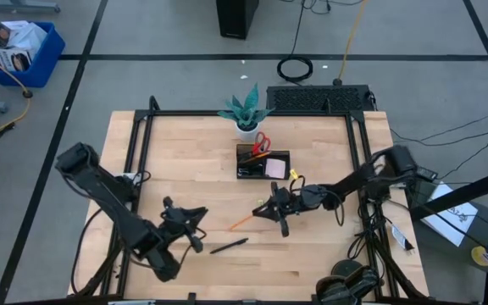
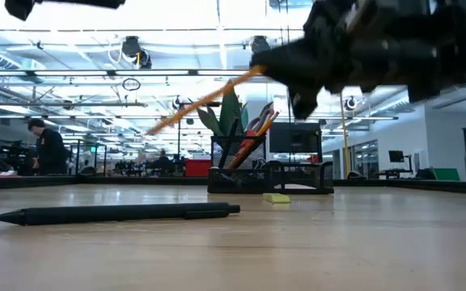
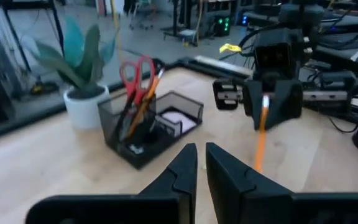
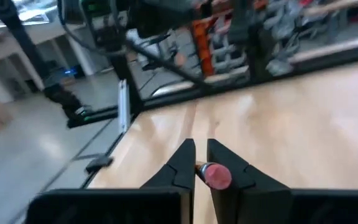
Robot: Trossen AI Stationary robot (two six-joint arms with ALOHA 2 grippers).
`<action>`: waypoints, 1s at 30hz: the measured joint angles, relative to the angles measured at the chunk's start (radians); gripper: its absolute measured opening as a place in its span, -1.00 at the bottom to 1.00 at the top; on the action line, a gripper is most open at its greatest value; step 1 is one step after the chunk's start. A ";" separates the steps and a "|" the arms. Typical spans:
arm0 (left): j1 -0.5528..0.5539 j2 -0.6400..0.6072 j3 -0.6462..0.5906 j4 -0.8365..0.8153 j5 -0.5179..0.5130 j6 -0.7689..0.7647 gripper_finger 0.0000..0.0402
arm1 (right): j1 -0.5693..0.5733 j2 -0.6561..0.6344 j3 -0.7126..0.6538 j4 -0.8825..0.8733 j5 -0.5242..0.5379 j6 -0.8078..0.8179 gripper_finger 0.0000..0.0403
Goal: Pick and place office supplies into organizer
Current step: Put the orange pencil into the black desk organizer
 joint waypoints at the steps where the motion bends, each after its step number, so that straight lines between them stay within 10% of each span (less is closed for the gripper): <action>1: 0.000 -0.012 0.000 0.001 -0.006 0.024 -0.81 | -0.001 -0.038 0.000 -0.038 0.027 -0.020 -0.92; 13: 0.083 -0.059 0.000 -0.010 -0.050 0.253 -0.81 | -0.047 -0.483 0.115 -0.701 0.372 -0.266 -0.91; 30: 0.176 -0.059 -0.025 0.078 0.023 0.333 -0.94 | -0.262 -0.413 0.417 -1.133 0.387 -0.346 -0.90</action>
